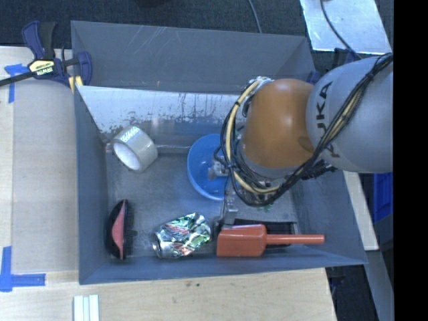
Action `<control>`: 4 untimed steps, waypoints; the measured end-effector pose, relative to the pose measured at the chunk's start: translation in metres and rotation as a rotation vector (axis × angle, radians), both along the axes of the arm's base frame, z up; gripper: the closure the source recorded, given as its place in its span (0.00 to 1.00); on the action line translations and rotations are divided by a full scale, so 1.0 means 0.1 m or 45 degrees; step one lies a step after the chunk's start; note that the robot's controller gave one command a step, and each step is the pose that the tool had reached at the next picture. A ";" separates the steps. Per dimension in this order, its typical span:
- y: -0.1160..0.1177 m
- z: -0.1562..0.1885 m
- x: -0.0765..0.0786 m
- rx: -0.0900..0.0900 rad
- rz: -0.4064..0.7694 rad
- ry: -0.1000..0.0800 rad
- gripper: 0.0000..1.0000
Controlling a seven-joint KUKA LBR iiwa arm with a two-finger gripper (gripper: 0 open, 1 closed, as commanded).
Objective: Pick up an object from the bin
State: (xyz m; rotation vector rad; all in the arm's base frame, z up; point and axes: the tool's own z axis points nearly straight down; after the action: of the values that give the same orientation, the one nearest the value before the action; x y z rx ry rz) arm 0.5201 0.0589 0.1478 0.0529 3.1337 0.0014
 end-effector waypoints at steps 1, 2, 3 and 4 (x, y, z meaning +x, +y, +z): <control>-0.19 -0.29 -0.13 0.001 -0.140 0.003 0.00; -0.08 -0.16 0.01 -0.001 0.173 -0.003 0.00; -0.12 -0.32 0.01 0.001 0.162 -0.016 0.00; -0.25 0.25 -0.01 -0.002 0.269 -0.011 0.00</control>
Offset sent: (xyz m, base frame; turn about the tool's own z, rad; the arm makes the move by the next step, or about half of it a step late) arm 0.0043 -0.0045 -0.0112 -0.1580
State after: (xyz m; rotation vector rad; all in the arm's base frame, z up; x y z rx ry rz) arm 0.5188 0.0335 0.1724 -0.2766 3.1133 0.0008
